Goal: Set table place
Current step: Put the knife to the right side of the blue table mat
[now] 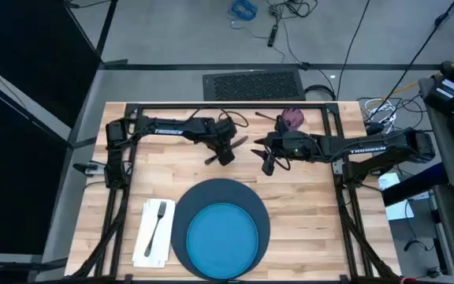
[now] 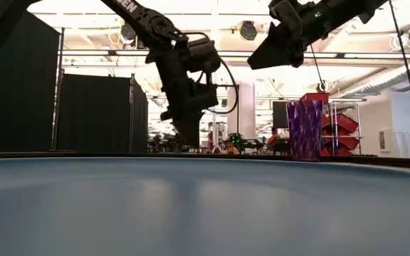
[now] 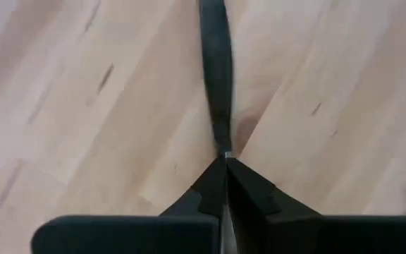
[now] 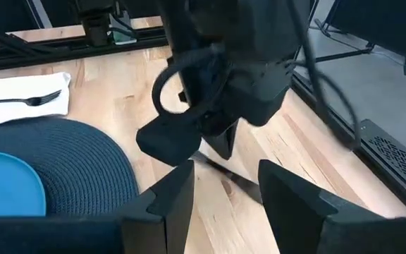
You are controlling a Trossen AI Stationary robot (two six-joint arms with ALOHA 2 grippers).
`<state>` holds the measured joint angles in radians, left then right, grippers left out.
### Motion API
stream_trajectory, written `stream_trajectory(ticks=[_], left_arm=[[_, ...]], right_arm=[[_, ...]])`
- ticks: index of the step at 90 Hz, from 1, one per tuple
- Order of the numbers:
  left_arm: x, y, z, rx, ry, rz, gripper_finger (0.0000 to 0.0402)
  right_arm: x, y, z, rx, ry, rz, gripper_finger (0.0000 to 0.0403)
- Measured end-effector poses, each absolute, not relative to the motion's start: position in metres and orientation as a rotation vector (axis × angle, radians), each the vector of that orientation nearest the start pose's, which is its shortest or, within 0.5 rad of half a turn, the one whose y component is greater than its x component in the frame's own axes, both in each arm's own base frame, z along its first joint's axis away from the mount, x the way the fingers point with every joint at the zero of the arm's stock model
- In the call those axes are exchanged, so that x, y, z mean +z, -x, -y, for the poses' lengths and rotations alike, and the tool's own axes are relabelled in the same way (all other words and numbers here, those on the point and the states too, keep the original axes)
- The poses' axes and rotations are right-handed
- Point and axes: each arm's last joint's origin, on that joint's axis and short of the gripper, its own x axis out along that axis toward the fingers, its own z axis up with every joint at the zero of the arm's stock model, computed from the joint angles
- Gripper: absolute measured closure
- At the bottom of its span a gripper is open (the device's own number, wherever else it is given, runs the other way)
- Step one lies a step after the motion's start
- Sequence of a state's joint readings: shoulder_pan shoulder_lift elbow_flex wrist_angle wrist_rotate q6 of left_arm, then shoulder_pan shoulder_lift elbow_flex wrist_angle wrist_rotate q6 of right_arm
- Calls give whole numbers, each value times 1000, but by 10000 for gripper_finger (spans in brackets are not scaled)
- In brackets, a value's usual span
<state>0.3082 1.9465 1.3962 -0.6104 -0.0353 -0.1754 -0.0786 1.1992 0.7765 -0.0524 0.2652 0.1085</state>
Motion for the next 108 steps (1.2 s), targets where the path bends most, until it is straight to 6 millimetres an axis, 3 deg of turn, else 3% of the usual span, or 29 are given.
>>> stream_trajectory(ticks=[12,58,89,108], left_arm=[[189,-378,-121,404,311,-1129,401],[180,-376,-115,360,362,-1138,400],[166,-388,-103,368,314,-1128,325],[165,-390,-92,366,313,-1142,318]], right_arm=[[257,-254,33,-388,-64,-492,257],[256,-253,36,-404,-91,-499,257],[256,-253,35,-399,-101,-500,257],[255,-253,35,-398,-100,-504,257]])
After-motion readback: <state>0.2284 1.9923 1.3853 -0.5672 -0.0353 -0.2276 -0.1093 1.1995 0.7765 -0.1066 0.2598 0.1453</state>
